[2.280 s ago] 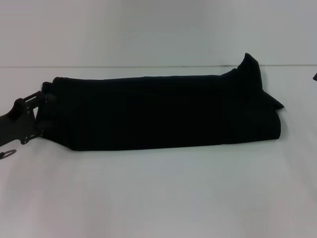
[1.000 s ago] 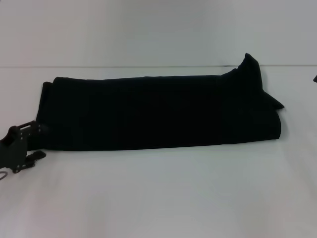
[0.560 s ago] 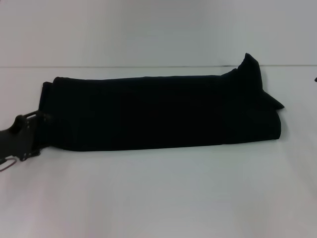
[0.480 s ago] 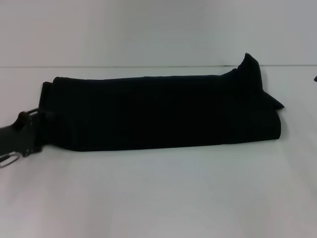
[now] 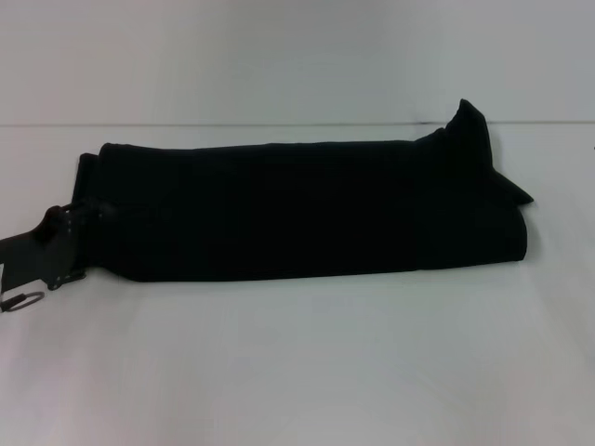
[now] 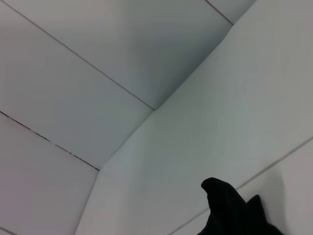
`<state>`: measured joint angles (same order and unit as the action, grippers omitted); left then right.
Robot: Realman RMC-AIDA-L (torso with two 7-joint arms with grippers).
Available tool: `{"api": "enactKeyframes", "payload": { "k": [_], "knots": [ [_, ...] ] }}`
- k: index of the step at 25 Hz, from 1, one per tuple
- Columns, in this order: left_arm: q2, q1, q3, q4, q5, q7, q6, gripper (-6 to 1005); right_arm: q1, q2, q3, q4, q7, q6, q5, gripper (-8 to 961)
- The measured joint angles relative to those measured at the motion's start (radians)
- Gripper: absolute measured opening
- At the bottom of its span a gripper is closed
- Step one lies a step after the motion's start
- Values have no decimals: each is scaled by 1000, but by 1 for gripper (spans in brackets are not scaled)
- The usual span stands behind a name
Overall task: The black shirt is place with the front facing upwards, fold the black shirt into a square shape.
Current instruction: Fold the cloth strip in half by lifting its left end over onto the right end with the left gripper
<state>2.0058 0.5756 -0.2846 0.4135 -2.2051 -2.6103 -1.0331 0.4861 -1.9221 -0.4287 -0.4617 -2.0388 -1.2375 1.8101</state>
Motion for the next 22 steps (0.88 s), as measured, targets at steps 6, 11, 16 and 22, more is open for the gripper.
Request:
{"api": "enactKeyframes", "payload": {
  "k": [6,11,16,22],
  "knots": [
    [-8,36,-32,-1,-1,-8,52,639,11,0,1,-1,-1,-5,2,854],
    [-9,45,-43,1,-1,-21,78,635,12,0,1,-1,-3,-7,0,854],
    [-1,35,-56,15,-7,-21,88,632,12,0,1,-2,-4,-9,-1,854],
    [-1,37,-56,16,-10,-11,91,608,12,2,4,-2,-4,-11,-3,854]
  ]
}}
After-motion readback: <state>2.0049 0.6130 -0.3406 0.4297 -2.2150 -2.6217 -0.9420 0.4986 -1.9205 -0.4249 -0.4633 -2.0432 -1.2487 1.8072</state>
